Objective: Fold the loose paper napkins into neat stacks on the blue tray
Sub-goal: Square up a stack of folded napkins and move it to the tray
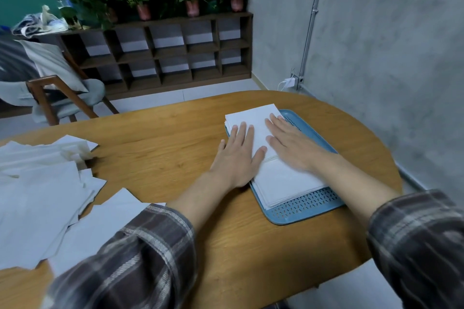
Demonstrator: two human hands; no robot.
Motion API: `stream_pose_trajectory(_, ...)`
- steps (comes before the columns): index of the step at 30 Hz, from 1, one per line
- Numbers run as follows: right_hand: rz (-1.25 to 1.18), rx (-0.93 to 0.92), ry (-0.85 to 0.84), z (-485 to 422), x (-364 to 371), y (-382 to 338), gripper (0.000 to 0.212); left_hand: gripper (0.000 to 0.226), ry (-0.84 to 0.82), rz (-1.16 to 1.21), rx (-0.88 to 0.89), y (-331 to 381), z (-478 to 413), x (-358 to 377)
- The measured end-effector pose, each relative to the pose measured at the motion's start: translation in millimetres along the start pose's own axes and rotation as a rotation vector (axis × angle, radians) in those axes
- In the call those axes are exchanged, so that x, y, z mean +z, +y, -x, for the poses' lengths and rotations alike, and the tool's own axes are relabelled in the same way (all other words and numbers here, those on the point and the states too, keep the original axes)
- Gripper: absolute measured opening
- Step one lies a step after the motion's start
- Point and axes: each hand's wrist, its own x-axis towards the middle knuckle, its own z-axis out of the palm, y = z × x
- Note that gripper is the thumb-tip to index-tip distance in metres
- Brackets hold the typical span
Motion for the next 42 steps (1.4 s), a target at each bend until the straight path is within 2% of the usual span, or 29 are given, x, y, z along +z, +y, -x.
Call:
stream_pose_trajectory(10,-0.011,0.020,-0.031,-3,4,0,0.059,0.073,-0.037,0.060,-0.016,-1,-3,1)
stream_pose_trajectory(14,0.075,0.031,-0.042,-1,-5,-5,0.060,0.075,-0.103,0.039,-0.004,-3,-3,-12)
stream_pose_trajectory(19,0.140,-0.038,0.095,7,-19,-38,0.059,0.084,-0.060,-0.037,0.056,-16,19,-45)
stream_pose_trajectory(25,-0.024,-0.123,0.182,18,-10,-116,0.053,0.084,0.028,-0.157,0.023,-66,82,-88)
stream_pose_trajectory(28,-0.048,-0.157,0.158,21,9,-161,0.046,0.078,0.057,-0.175,-0.002,-108,126,-101)
stream_pose_trajectory(33,-0.121,-0.219,0.082,28,53,-230,0.039,0.049,-0.005,-0.143,-0.023,-171,203,-112)
stream_pose_trajectory(38,-0.239,-0.231,-0.077,31,90,-265,0.040,0.063,-0.021,-0.094,-0.056,-211,246,-97)
stream_pose_trajectory(42,-0.295,-0.230,-0.054,25,96,-272,0.042,0.070,0.058,-0.047,-0.047,-219,244,-85)
